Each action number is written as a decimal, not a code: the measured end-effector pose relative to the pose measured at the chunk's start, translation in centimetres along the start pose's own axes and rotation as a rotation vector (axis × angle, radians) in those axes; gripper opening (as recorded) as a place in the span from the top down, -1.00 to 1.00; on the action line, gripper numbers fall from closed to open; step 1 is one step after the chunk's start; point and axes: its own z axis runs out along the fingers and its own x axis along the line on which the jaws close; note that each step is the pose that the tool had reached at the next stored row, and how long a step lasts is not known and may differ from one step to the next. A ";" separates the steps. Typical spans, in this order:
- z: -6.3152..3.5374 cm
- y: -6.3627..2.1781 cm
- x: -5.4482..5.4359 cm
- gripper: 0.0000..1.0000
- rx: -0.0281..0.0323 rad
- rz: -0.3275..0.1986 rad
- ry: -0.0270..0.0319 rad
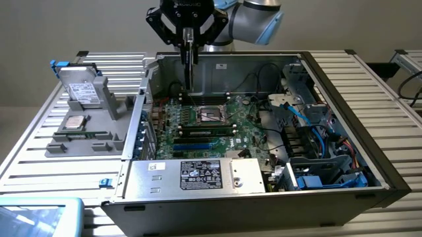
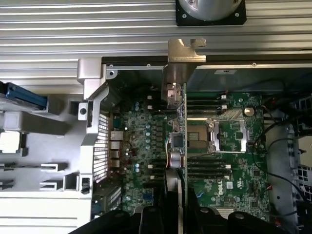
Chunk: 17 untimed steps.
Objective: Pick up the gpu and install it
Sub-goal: 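Pick up the gpu and move the gpu toward the slot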
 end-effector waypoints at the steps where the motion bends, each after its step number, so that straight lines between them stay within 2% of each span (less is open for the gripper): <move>1: 0.10 -0.13 -0.2 0.44 0.0000 0.000 0.0007; 8: 0.75 -0.96 -2.0 0.44 0.0001 0.001 0.0056; 13: 1.27 -1.14 -3.9 0.44 0.0002 0.001 0.0100; 17: 1.82 -1.19 -4.7 0.44 0.0008 0.001 0.0102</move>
